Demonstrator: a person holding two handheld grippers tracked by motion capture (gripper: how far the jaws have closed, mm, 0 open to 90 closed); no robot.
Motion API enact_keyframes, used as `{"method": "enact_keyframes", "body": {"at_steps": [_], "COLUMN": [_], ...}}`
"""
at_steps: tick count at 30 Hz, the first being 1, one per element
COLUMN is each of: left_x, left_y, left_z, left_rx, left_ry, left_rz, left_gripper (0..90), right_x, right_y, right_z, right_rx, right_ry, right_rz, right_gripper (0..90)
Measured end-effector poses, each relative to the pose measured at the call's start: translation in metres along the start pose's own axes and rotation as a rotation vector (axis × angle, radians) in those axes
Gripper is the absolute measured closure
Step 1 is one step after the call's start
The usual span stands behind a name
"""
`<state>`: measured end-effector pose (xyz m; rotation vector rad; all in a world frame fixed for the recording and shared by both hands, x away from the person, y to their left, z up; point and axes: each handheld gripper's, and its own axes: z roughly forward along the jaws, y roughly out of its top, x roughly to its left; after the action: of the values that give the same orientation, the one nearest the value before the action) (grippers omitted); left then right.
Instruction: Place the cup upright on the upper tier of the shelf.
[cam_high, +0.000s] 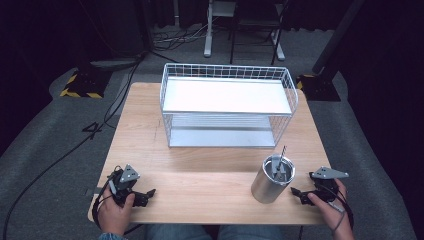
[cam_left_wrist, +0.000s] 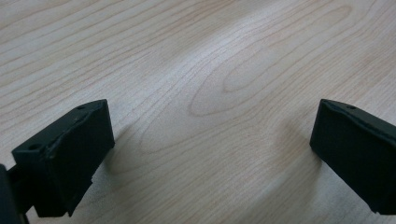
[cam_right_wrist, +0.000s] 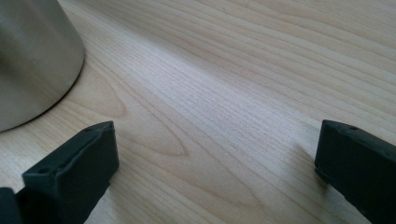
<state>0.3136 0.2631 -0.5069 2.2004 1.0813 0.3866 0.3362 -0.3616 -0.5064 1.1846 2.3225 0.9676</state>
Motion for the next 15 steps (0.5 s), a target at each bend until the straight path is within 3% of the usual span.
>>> {"method": "enact_keyframes", "body": {"at_steps": [4, 13, 15], "left_x": [0.001, 0.001, 0.001], "left_y": [0.0, 0.002, 0.002], "left_z": [0.0, 0.002, 0.003], "left_rx": [-0.001, -0.001, -0.001], "left_ry": [0.006, 0.005, 0.004], "left_rz": [0.008, -0.003, -0.01], "left_gripper": [0.1, 0.1, 0.1], "right_x": [-0.001, 0.001, 0.004], "right_y": [-0.001, 0.005, 0.008], "right_z": [-0.002, -0.029, -0.038], "right_rx": [-0.016, -0.099, -0.13], "right_ry": [0.003, 0.022, 0.048], "right_rz": [-0.006, 0.007, 0.008], "right_gripper": [0.0, 0.0, 0.0]}}
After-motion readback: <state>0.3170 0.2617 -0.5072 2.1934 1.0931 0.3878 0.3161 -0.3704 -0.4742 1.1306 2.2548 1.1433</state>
